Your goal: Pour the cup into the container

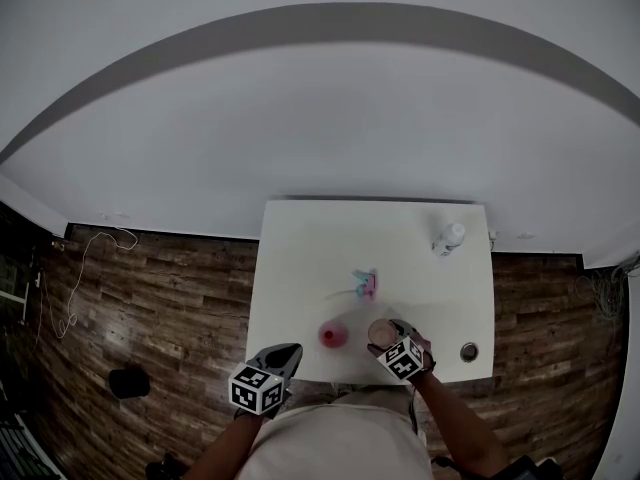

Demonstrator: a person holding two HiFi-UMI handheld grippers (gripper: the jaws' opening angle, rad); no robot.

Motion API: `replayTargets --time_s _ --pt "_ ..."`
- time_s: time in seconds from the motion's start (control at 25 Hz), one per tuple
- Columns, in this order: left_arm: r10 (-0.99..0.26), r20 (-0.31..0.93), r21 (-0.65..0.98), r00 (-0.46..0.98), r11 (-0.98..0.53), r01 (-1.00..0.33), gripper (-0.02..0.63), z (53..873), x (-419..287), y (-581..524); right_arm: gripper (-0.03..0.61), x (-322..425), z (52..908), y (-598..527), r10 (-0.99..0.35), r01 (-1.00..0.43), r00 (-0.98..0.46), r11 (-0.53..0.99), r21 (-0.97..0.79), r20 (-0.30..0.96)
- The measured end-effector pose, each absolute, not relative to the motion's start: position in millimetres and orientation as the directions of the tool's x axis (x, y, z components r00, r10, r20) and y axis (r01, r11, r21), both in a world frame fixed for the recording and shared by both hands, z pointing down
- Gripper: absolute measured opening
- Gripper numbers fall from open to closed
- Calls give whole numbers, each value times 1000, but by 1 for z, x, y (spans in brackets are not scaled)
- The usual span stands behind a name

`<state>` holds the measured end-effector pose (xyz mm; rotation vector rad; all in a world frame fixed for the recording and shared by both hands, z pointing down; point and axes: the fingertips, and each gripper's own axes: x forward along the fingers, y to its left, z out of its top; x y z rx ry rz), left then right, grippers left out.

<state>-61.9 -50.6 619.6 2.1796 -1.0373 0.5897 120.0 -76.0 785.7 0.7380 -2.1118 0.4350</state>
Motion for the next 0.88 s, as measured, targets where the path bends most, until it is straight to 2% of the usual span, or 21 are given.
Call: replayTargets --time_s 0.64,0.76,0.88 --pt "-514 615 361 598 -491 -793 11 616 -60 -44 367 124 787 -65 -397 -621 -451 783 38 799" --pt "-515 610 364 602 -493 -790 11 615 -60 -43 446 118 783 -63 -397 -617 -481 787 20 782" --pt "-519 604 367 605 -493 -789 11 613 -60 -44 474 117 773 -62 -408 -621 -499 784 14 765"
